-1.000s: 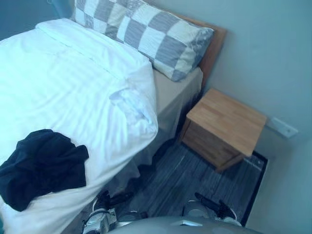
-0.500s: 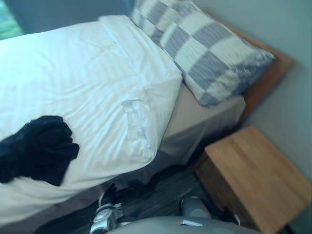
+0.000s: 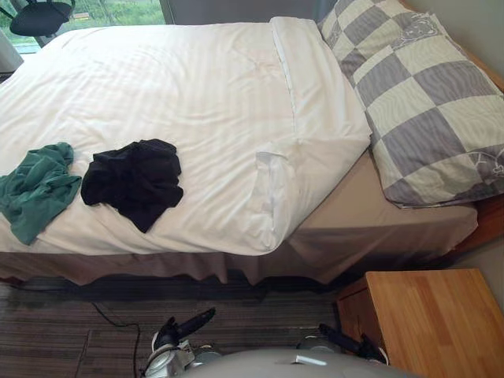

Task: Tidy up the quilt and then pick up the clothes from the bed and put them into the laundry hamper

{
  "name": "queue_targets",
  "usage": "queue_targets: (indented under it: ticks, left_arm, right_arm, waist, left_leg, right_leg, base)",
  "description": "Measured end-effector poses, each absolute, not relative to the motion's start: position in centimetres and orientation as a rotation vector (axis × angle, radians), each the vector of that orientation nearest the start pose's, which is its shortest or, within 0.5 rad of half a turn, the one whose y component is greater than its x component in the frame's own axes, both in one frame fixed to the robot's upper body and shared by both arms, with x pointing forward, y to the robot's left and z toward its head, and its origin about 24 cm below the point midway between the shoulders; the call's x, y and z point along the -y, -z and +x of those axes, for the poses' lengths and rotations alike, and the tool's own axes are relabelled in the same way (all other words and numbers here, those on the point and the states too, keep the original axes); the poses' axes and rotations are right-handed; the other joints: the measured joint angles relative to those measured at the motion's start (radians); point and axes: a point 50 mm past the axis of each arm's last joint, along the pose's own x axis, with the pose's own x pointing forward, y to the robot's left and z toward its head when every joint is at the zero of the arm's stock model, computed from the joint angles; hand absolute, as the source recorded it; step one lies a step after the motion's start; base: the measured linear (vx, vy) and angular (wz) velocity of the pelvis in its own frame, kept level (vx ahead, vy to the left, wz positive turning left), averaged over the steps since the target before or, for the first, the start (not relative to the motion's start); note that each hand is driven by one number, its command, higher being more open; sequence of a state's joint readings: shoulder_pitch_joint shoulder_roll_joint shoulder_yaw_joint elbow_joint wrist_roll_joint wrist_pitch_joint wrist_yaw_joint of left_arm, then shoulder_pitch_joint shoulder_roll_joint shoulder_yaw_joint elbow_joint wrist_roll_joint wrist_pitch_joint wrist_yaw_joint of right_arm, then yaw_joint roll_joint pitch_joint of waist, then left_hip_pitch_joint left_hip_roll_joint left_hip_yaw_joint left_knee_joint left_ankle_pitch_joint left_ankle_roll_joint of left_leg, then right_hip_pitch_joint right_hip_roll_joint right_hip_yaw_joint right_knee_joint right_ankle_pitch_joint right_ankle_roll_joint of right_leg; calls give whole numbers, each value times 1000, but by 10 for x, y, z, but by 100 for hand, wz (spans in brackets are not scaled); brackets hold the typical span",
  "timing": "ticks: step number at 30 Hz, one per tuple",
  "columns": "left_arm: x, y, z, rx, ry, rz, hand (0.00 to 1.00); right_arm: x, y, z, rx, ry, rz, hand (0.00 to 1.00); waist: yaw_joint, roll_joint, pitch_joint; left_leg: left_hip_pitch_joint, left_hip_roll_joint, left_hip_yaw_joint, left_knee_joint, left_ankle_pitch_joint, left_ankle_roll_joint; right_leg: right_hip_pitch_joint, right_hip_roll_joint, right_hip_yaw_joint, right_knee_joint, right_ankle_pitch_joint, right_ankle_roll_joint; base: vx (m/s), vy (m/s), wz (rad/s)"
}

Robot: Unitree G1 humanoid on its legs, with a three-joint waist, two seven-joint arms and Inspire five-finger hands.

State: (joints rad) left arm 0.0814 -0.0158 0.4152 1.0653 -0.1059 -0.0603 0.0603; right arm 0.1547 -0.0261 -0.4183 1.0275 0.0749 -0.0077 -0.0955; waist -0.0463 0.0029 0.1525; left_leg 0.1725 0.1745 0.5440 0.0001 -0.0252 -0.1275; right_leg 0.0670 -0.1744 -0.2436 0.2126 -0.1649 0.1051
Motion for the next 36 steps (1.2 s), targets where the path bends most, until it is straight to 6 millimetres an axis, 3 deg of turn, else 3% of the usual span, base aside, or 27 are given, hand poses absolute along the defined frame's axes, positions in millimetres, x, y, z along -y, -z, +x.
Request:
queue_targets:
  ticks: [8,11,13,16,18,20,22,24,26,28,36]
  left_arm:
    - [-203,164,78,-1066,-522,-288,100]
    - [-204,165,74,-1071,-574,-330,100]
    - [-210,165,67,-1072,-614,-326,100]
    - [-216,165,54,-1085,-655,-317,100]
    - [-215,166,44,-1110,-669,-307,100]
    - [-213,166,37,-1130,-664,-294,100]
    - [-213,166,37,-1140,-631,-257,100]
    - [-215,166,36,-1150,-602,-217,100]
    - [-218,165,37,-1155,-563,-174,100]
    - [-221,165,40,-1159,-525,-134,100]
    - [-219,166,40,-1195,-404,-21,100]
  right_arm:
    - [216,168,25,-1128,832,470,100]
    - [235,161,26,-1033,961,539,100]
    - [261,152,29,-960,1044,550,100]
    - [273,146,27,-913,1126,573,100]
    - [303,124,34,-760,1210,529,100]
    - [358,72,56,-524,1255,331,100]
    - [394,18,81,-313,1257,141,100]
    - [411,-18,102,-176,1247,4,100]
    - [415,-39,124,-100,1223,-61,100]
    - [411,-46,144,-75,1191,-88,100]
    - [350,-56,232,-48,842,-227,100]
  waist:
    - [-10,-4,3]
    - [-11,-3,2]
    - [-11,-8,-2]
    - [-14,-14,-6]
    - [-26,-6,-15]
    - [-32,-3,-19]
    - [-34,-8,-25]
    - [-35,-16,-31]
    - [-38,-24,-42]
    - [-39,-28,-44]
    - [-28,-10,-48]
  left_leg:
    - [81,-27,22,-85,25,2]
    - [82,-25,28,-88,25,2]
    - [83,-24,29,-89,25,1]
    - [83,-26,28,-90,25,1]
    - [81,-31,26,-90,21,1]
    - [80,-36,20,-90,20,3]
    - [76,-37,4,-90,22,5]
    - [72,-36,-3,-91,31,5]
    - [57,-41,-16,-91,39,7]
    - [49,-42,-28,-90,44,10]
    - [9,-50,-80,-89,58,27]
  right_leg:
    - [61,1,5,-45,21,9]
    - [62,0,6,-45,22,9]
    - [64,-3,6,-44,23,8]
    - [65,-6,6,-43,23,8]
    - [65,-11,6,-43,25,11]
    - [67,-16,5,-43,27,15]
    - [65,-16,3,-43,28,15]
    - [61,-14,0,-43,28,15]
    - [55,-12,-7,-43,29,14]
    - [54,-7,-16,-44,30,11]
    - [39,-9,-33,-60,46,2]
  base:
    - [0,31,-3]
    - [-35,-7,-2]
    - [-34,6,3]
    - [-41,2,1]
    - [-39,23,4]
    - [-50,24,6]
    - [-57,0,5]
    - [-47,-12,5]
    - [-43,-11,14]
    - [-39,-23,17]
    - [-21,0,11]
